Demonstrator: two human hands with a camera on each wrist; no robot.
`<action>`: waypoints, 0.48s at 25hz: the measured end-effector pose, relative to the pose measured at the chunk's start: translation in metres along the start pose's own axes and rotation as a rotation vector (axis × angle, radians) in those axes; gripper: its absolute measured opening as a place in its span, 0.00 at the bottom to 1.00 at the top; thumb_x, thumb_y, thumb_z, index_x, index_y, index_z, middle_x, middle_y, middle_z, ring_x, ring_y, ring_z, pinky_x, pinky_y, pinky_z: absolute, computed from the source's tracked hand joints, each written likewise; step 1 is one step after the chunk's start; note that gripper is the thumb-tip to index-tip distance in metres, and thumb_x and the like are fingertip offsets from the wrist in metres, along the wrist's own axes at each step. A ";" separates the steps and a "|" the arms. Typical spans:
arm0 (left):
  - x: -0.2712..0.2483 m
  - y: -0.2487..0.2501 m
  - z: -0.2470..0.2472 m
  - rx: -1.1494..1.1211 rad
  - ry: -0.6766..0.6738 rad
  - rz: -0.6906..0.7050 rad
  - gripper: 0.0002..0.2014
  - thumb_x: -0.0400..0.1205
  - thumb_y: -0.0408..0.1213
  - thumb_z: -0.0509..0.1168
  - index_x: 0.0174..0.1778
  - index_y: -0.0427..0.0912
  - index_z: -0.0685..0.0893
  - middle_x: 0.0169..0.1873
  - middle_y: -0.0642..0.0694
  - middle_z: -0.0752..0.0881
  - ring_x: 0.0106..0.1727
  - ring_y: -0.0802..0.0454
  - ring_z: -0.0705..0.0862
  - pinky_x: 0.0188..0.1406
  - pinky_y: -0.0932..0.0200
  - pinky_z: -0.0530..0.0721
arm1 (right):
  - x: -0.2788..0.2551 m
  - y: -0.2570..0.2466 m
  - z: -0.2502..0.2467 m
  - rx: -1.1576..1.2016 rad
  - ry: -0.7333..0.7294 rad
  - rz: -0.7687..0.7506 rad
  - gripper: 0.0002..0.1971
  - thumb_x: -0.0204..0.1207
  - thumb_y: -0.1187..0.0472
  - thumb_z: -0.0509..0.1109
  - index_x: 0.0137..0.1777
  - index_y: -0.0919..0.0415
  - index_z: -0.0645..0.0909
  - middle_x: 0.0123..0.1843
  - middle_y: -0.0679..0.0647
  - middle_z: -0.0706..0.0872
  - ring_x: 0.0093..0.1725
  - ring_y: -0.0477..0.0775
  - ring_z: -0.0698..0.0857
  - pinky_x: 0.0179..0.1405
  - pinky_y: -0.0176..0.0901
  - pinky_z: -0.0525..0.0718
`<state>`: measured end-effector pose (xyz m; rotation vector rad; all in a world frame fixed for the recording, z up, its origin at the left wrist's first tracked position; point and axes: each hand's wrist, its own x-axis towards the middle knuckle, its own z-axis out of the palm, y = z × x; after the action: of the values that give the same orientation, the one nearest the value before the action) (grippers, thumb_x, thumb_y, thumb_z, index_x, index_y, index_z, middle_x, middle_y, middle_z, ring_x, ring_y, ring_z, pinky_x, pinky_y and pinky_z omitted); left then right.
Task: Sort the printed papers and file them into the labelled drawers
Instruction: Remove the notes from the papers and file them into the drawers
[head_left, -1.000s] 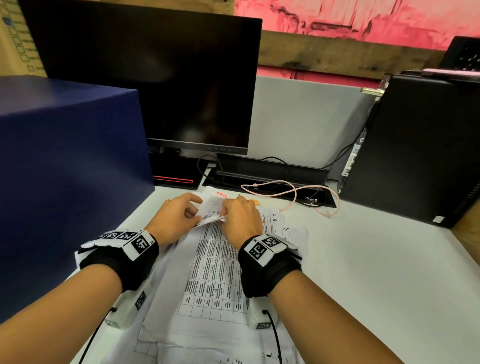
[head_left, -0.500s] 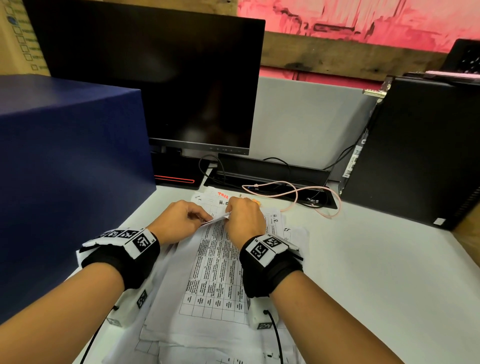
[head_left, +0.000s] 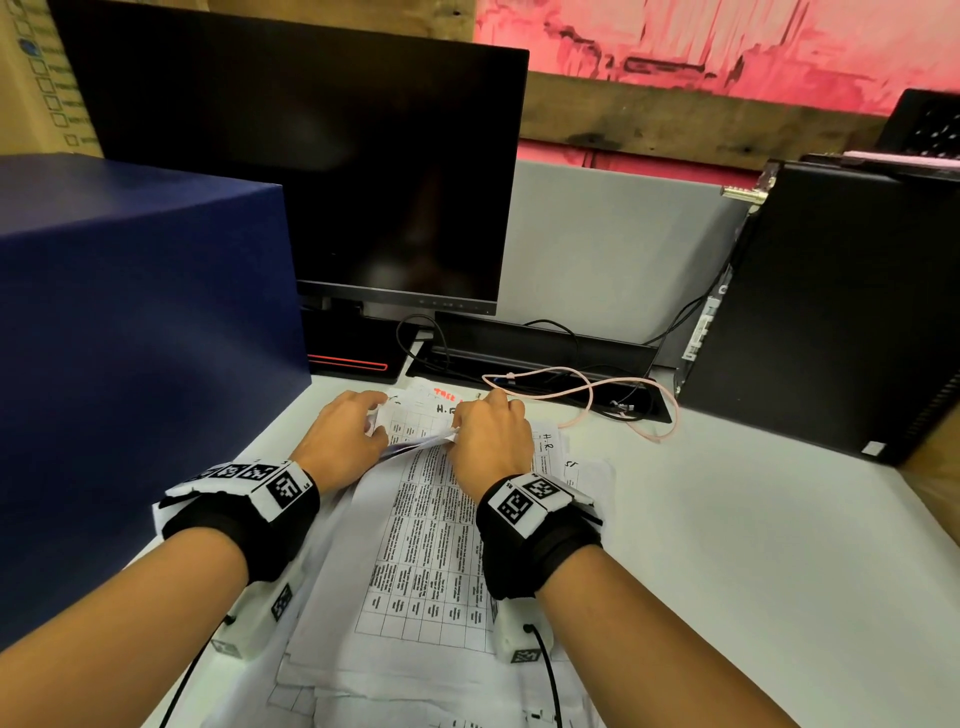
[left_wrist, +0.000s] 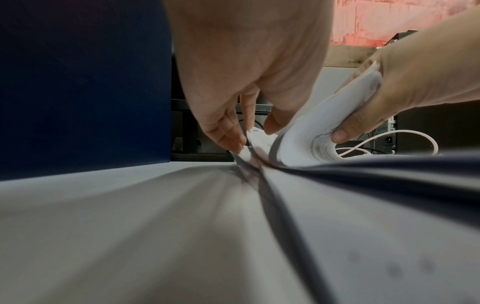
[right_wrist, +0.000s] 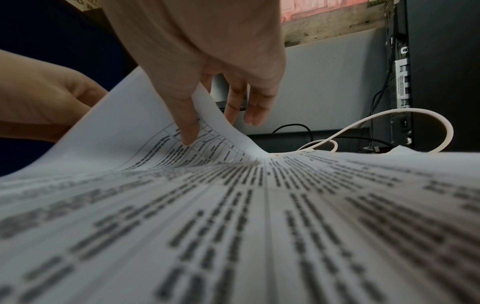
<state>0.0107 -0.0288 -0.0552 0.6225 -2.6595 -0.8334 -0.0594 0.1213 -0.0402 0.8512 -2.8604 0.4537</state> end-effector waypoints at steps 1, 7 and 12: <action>0.000 0.000 0.000 -0.004 0.009 0.000 0.23 0.82 0.31 0.63 0.75 0.40 0.73 0.69 0.41 0.77 0.61 0.46 0.81 0.52 0.65 0.76 | 0.000 0.000 0.000 0.006 -0.001 0.002 0.13 0.77 0.60 0.70 0.61 0.55 0.83 0.63 0.57 0.77 0.64 0.60 0.73 0.58 0.49 0.77; 0.000 -0.001 -0.001 -0.039 0.057 0.044 0.21 0.81 0.31 0.65 0.72 0.42 0.77 0.64 0.45 0.82 0.51 0.53 0.80 0.50 0.64 0.77 | 0.000 -0.001 0.002 0.014 0.000 -0.005 0.12 0.77 0.61 0.70 0.61 0.55 0.82 0.62 0.57 0.79 0.63 0.60 0.74 0.57 0.48 0.77; 0.001 -0.001 -0.002 -0.111 0.108 0.049 0.21 0.78 0.32 0.70 0.67 0.46 0.78 0.51 0.51 0.82 0.41 0.58 0.81 0.41 0.69 0.76 | 0.000 -0.001 0.002 0.033 0.000 -0.008 0.11 0.77 0.62 0.70 0.59 0.55 0.82 0.61 0.57 0.80 0.63 0.60 0.74 0.57 0.48 0.78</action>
<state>0.0112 -0.0309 -0.0544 0.5570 -2.5026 -0.8999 -0.0595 0.1199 -0.0424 0.8683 -2.8558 0.5012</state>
